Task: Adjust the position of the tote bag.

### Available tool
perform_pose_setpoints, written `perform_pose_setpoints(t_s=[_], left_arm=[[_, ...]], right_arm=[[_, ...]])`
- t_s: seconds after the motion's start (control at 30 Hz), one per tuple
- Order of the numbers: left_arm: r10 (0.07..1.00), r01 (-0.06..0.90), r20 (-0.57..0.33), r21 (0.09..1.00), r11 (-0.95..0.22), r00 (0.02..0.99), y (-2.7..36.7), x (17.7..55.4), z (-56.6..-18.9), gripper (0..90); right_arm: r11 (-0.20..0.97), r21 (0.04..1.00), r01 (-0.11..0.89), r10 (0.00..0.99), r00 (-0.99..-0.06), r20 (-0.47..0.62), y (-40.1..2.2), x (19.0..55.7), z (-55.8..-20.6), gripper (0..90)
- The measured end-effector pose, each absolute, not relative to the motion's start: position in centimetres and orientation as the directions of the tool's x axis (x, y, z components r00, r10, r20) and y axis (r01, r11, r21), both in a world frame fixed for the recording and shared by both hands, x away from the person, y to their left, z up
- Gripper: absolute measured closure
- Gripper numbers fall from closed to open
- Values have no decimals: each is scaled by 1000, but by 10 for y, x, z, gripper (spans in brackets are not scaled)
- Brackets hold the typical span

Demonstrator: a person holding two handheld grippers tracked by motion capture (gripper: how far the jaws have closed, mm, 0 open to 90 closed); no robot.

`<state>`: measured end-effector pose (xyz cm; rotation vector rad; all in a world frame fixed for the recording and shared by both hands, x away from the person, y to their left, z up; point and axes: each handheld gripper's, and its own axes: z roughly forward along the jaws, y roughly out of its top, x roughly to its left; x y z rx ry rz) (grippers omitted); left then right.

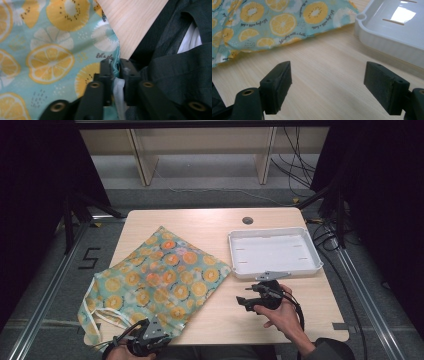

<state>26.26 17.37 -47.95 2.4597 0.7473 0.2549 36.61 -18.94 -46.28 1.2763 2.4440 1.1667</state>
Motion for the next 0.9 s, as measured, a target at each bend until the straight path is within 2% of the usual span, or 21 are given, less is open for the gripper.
perform_pose_setpoints(t_s=[0.1, 0.23, 0.47, 0.5, 0.6, 0.7, 0.73, 0.77, 0.83, 0.87, 0.9], left_arm=[[551, 450, 10, 564, -692, 834, 168, 271, -479, 863], [549, 446, 12, 567, -693, 836, 156, 284, -481, 866], [531, 438, -8, 578, -689, 847, 137, 299, -481, 867], [519, 423, -1, 583, -694, 855, 132, 300, -480, 867], [515, 418, -1, 586, -694, 857, 128, 301, -479, 866], [498, 395, 4, 603, -693, 867, 122, 304, -477, 866], [498, 395, 4, 603, -693, 867, 122, 304, -477, 866], [509, 411, -12, 608, -680, 861, 120, 304, -476, 867], [506, 406, -15, 618, -673, 862, 115, 304, -475, 867], [506, 406, -15, 618, -673, 862, 115, 304, -475, 867], [496, 395, -9, 619, -679, 868, 113, 305, -475, 866]], right_arm=[[330, 718, 613, 742, -638, 205, -186, 368, -466, 246], [358, 689, 630, 736, -644, 206, -181, 368, -465, 262], [357, 704, 614, 726, -657, 204, -177, 372, -468, 305], [365, 664, 653, 725, -646, 236, -175, 372, -466, 330], [396, 672, 626, 704, -677, 215, -171, 376, -470, 419], [434, 672, 601, 668, -715, 208, -163, 381, -471, 551], [434, 672, 601, 668, -715, 208, -163, 381, -471, 551], [446, 676, 586, 658, -727, 196, -155, 384, -473, 635], [455, 673, 583, 652, -733, 193, -148, 386, -475, 698], [455, 673, 583, 652, -733, 193, -148, 386, -475, 698], [475, 686, 551, 631, -757, 171, -143, 392, -479, 753]])
